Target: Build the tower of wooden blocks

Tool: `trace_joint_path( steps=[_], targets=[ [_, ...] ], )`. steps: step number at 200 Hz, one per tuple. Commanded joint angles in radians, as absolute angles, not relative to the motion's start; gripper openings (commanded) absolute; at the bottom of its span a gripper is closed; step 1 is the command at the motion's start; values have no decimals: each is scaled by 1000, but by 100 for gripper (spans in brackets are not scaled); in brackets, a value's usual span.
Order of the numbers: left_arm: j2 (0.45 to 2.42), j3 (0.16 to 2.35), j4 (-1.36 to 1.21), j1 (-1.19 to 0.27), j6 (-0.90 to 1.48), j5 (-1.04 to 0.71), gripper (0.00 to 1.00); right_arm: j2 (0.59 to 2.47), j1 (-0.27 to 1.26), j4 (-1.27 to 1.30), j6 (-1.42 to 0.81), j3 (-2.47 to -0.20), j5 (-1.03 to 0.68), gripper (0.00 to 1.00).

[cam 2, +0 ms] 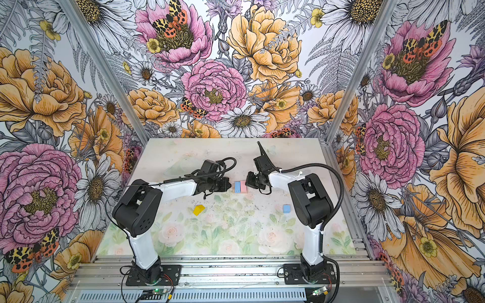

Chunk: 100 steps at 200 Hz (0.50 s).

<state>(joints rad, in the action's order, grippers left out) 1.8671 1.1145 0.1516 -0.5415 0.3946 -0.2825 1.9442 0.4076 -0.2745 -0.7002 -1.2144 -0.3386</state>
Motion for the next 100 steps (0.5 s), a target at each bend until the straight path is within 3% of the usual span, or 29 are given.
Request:
trace_joint_path(
  steps=[1,100],
  targets=[
    [1884,1140,136,-546,400,-307,0,1941,419,-255,-715,-1216,-348,0],
    [1907,1150,132,-546,400,-317,0,1928,427,-255,-721,-1205,-342,0]
  ],
)
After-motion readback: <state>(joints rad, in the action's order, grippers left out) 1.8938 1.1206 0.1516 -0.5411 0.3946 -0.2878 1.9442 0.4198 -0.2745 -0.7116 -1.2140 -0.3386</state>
